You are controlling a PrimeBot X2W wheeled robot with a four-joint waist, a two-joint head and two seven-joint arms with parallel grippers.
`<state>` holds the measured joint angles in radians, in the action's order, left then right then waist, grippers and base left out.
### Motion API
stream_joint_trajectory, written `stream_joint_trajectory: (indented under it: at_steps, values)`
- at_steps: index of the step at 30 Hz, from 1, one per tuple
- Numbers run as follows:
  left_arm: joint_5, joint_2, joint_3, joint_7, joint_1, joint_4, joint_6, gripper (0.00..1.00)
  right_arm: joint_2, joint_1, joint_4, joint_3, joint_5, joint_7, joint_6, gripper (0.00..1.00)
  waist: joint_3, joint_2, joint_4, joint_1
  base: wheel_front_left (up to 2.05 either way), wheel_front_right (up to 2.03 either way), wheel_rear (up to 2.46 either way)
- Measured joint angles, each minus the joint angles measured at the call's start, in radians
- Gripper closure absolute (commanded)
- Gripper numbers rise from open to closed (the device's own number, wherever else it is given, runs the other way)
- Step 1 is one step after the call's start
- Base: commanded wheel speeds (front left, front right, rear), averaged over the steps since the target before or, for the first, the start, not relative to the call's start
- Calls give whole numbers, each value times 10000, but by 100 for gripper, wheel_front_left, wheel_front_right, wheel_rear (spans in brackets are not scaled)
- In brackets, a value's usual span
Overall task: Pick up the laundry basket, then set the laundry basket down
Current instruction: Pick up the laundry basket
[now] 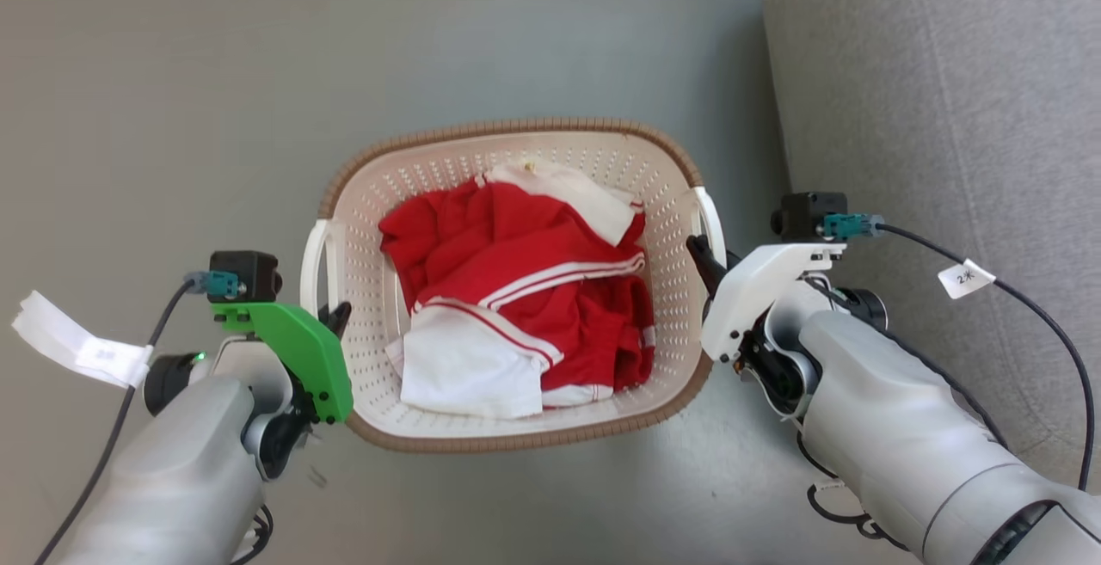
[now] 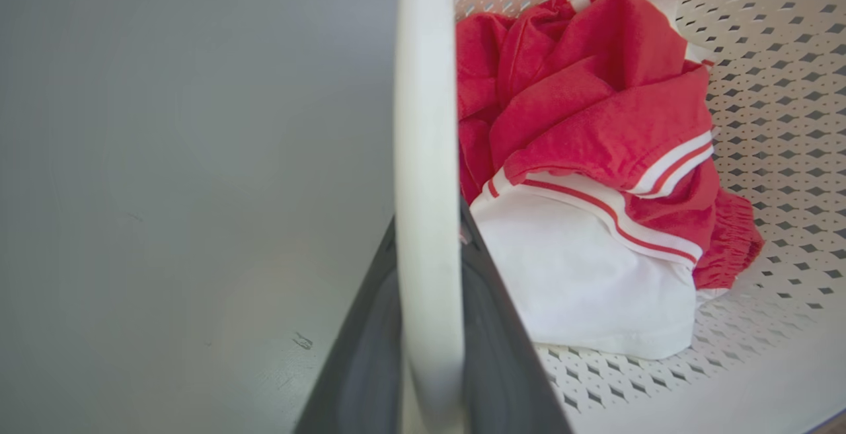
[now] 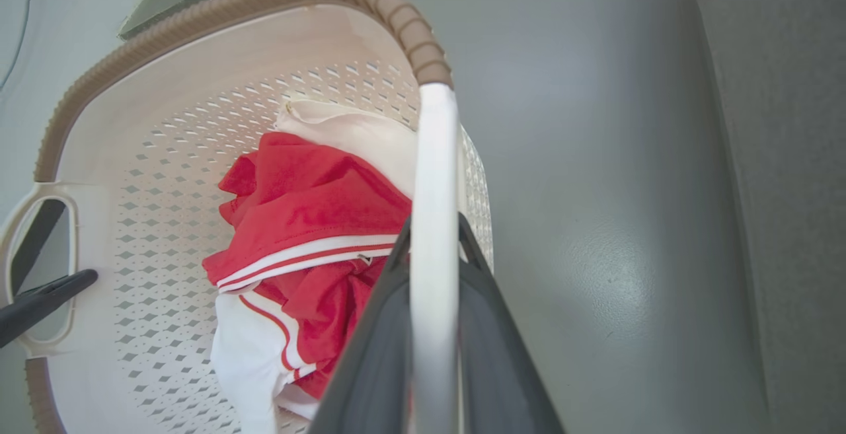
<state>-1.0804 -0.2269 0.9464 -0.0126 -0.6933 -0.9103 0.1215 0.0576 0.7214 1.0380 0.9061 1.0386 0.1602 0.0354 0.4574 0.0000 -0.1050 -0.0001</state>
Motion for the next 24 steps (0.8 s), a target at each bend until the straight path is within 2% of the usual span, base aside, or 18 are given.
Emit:
stream_joint_trajectory:
  at_steps: [24]
  values:
    - [-993,913,594,1383,1685,-1089,-4,100,21,-1652,807,746,709,-1701,525,100,-3450,0,210,0,0,0,0]
